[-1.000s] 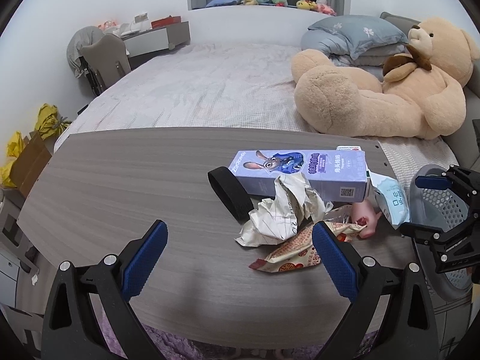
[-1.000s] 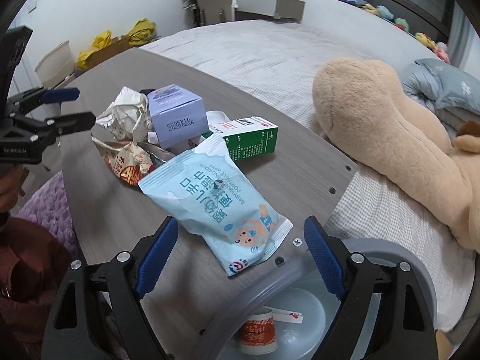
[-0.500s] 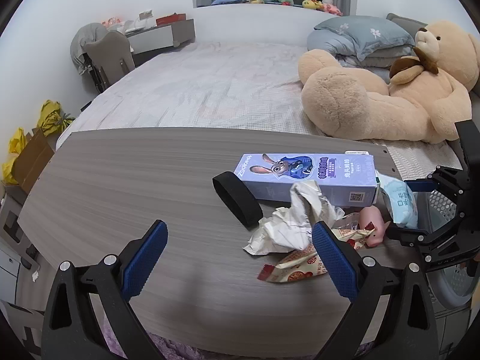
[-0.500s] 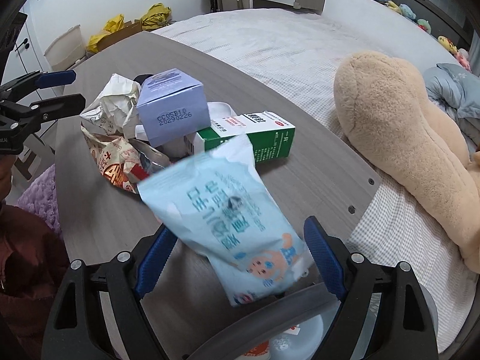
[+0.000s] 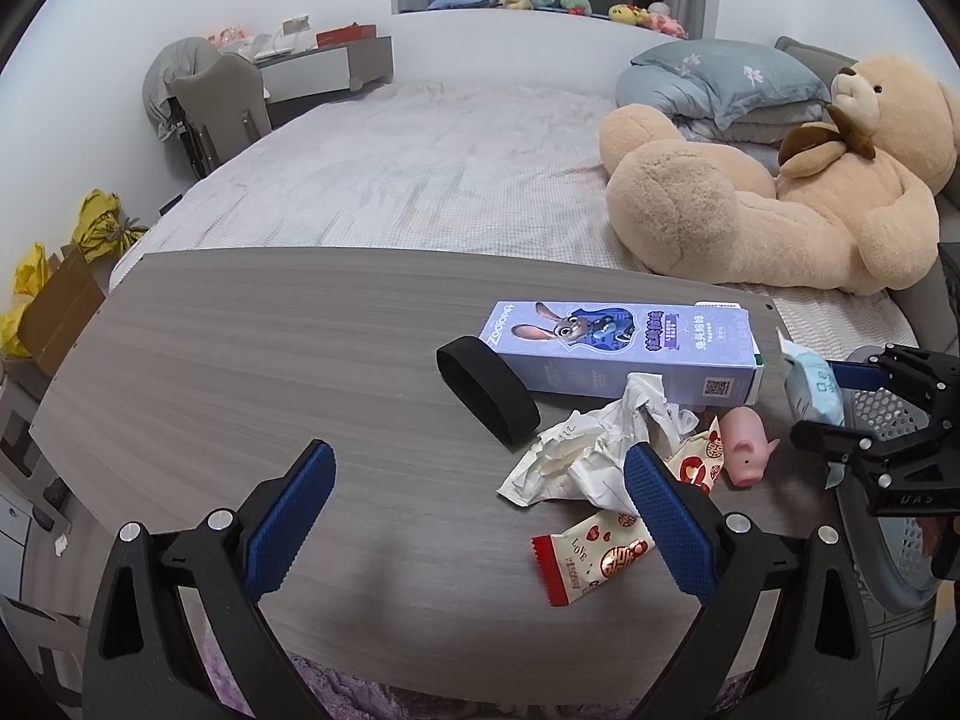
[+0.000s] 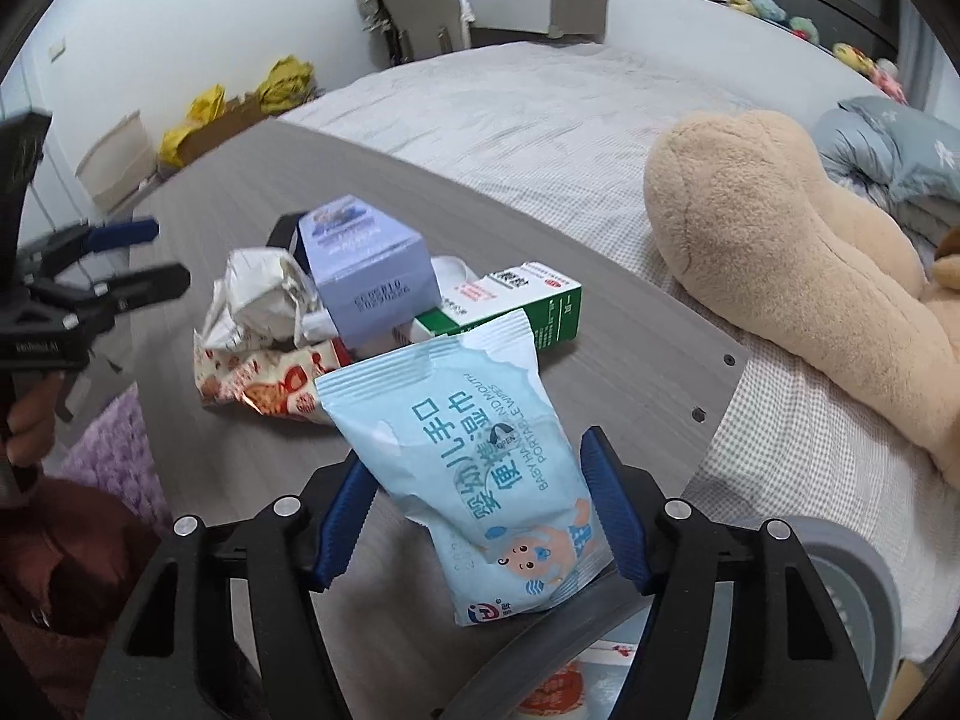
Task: Collect trash
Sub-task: 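Grasp the blue wet-wipe pack with the right tool while the left tool grasps crumpled tissue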
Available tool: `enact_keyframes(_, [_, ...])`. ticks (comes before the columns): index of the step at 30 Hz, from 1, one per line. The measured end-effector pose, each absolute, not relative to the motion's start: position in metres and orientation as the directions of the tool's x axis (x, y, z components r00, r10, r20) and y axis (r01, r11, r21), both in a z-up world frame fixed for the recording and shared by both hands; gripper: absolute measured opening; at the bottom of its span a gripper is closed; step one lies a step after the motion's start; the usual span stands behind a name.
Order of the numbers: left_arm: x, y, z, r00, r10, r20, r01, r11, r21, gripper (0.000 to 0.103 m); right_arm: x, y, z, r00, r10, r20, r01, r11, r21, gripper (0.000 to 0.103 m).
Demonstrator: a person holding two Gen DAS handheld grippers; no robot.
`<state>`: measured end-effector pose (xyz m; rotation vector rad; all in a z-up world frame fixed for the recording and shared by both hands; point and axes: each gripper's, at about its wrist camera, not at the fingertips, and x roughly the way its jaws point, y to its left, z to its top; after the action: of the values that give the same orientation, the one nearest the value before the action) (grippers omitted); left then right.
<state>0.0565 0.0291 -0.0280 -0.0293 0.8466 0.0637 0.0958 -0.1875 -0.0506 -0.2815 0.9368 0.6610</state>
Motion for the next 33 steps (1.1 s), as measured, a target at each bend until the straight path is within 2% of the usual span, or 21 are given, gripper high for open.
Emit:
enact_keyframes(10, [0.048, 0.041, -0.030, 0.663, 0.011, -0.748, -0.044, 0.999, -0.024, 0.095, 0.073, -0.205, -0.025, 0.536, 0.442, -0.720, -0.418, 0.879, 0.228, 0.065])
enact_keyframes(27, [0.061, 0.021, -0.042, 0.675, -0.088, -0.733, 0.099, 0.995, -0.028, 0.095, 0.003, -0.197, -0.039, 0.649, 0.259, -0.715, -0.116, 0.963, 0.244, 0.065])
enact_keyframes(33, [0.076, 0.009, -0.049, 0.666, -0.112, -0.738, 0.126, 0.991, -0.037, 0.095, -0.015, -0.197, -0.043, 0.659, 0.240, -0.713, -0.056, 0.961, 0.272, 0.065])
